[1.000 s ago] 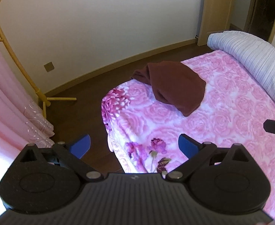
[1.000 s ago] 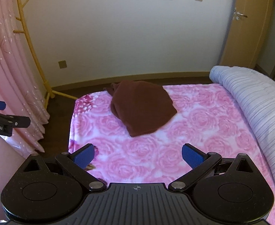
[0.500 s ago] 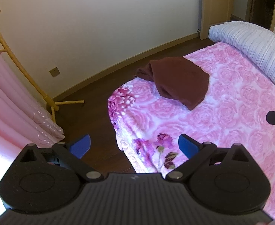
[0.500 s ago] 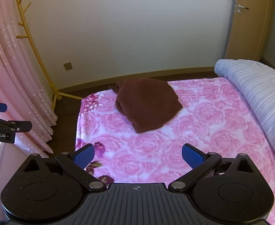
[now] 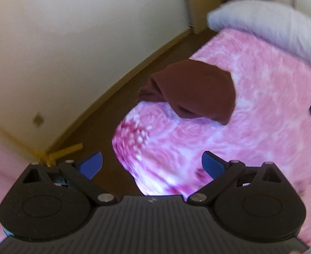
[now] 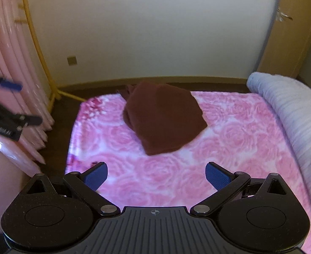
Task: Fold clothes
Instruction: 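Grasp the brown knit vest with both grippers and lift it off the bed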
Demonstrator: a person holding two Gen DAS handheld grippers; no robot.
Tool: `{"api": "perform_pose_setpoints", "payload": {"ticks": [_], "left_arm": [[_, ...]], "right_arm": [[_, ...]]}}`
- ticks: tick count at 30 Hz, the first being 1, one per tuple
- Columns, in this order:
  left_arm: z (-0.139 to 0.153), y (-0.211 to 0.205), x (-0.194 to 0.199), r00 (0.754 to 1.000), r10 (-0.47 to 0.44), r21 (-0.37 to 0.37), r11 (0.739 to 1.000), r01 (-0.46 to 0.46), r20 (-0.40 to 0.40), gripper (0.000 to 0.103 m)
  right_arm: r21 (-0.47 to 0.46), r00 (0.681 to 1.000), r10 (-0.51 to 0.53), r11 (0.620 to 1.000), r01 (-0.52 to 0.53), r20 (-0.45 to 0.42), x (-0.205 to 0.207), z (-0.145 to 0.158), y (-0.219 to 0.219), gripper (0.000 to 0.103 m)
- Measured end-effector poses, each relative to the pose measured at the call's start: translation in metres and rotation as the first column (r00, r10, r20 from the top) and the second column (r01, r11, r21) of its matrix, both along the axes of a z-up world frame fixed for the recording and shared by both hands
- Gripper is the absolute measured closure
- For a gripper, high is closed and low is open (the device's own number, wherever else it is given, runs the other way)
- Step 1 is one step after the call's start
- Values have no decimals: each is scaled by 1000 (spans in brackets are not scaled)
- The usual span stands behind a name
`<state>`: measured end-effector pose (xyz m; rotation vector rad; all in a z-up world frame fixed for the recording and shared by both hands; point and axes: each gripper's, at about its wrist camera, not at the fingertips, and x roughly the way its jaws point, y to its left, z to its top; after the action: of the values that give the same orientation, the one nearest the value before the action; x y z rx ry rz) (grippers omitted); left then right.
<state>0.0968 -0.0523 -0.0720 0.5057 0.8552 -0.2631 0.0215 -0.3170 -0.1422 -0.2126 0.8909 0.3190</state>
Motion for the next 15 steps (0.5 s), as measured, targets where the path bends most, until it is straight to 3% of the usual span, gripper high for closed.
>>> {"api": "perform_pose_setpoints", "payload": {"ticks": [3, 5, 7, 8, 12, 15], "left_arm": [[-36, -5, 44, 983, -179, 80, 981, 176, 30, 10], [-64, -9, 73, 946, -321, 140, 940, 312, 46, 18], [-92, -12, 101, 889, -456, 195, 877, 439, 48, 23], [-106, -14, 115, 857, -513, 217, 843, 493, 46, 23], [-160, -17, 167, 706, -707, 290, 683, 670, 33, 23], [-187, -21, 194, 598, -801, 312, 574, 757, 24, 23]], "right_arm": [[-59, 1000, 11, 998, -13, -27, 31, -28, 14, 2], [-88, 998, 23, 996, -27, -52, 57, -49, 25, 11], [-135, 997, 47, 989, -56, -69, 84, -72, 36, 23], [-151, 995, 58, 986, -69, -76, 96, -84, 42, 25], [-181, 990, 94, 977, -113, -108, 144, -136, 68, 25], [-219, 982, 131, 963, -158, -132, 170, -175, 87, 25]]}}
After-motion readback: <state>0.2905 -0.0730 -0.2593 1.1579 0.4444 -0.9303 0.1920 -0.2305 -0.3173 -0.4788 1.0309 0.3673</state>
